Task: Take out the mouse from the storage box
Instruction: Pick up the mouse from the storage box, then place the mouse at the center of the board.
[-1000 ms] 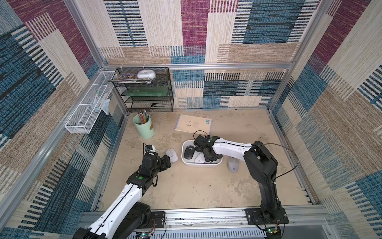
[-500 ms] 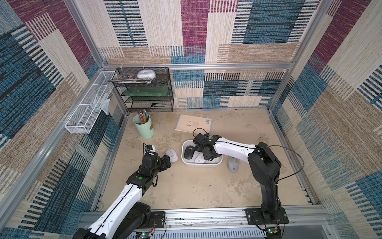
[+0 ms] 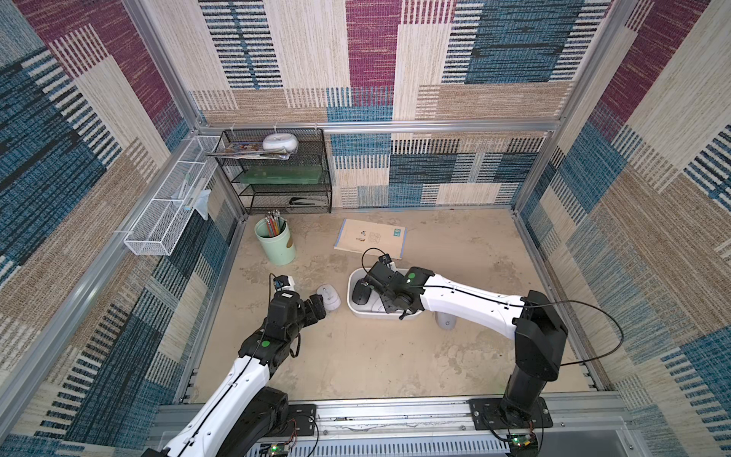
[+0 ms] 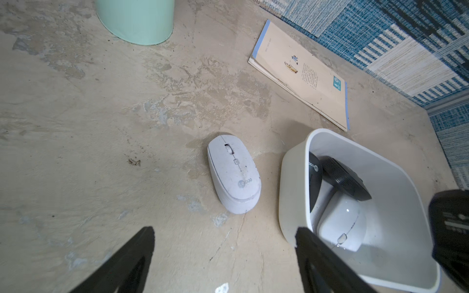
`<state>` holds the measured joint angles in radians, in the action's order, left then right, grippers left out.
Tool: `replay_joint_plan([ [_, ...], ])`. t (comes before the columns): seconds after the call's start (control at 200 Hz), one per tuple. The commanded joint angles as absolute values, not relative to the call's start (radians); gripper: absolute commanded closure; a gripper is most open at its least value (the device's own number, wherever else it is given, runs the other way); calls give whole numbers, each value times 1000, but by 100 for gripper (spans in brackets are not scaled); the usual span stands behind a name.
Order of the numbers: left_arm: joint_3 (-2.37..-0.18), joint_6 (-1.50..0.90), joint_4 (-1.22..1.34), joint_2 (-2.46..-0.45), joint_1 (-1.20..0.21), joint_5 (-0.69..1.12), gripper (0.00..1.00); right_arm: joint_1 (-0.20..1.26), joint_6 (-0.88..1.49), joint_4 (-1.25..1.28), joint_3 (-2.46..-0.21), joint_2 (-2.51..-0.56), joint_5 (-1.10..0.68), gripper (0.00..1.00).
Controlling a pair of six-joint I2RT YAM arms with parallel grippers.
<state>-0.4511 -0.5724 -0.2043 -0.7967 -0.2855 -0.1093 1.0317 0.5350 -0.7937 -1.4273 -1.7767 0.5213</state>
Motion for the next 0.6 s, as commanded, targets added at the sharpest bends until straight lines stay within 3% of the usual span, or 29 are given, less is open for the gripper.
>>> replay_joint_plan([
  [0.0, -448, -567, -237, -769, -285, -177, 9, 1105, 518, -805, -1435, -1769, 548, 79],
  [0.21, -431, -583, -283, -697, -285, -270, 9, 1227, 532, -764, -1408, -1789, 520, 79],
  [0.596, -419, -597, -283, -683, -285, -304, 8, 1295, 546, -744, -1370, -1898, 515, 81],
])
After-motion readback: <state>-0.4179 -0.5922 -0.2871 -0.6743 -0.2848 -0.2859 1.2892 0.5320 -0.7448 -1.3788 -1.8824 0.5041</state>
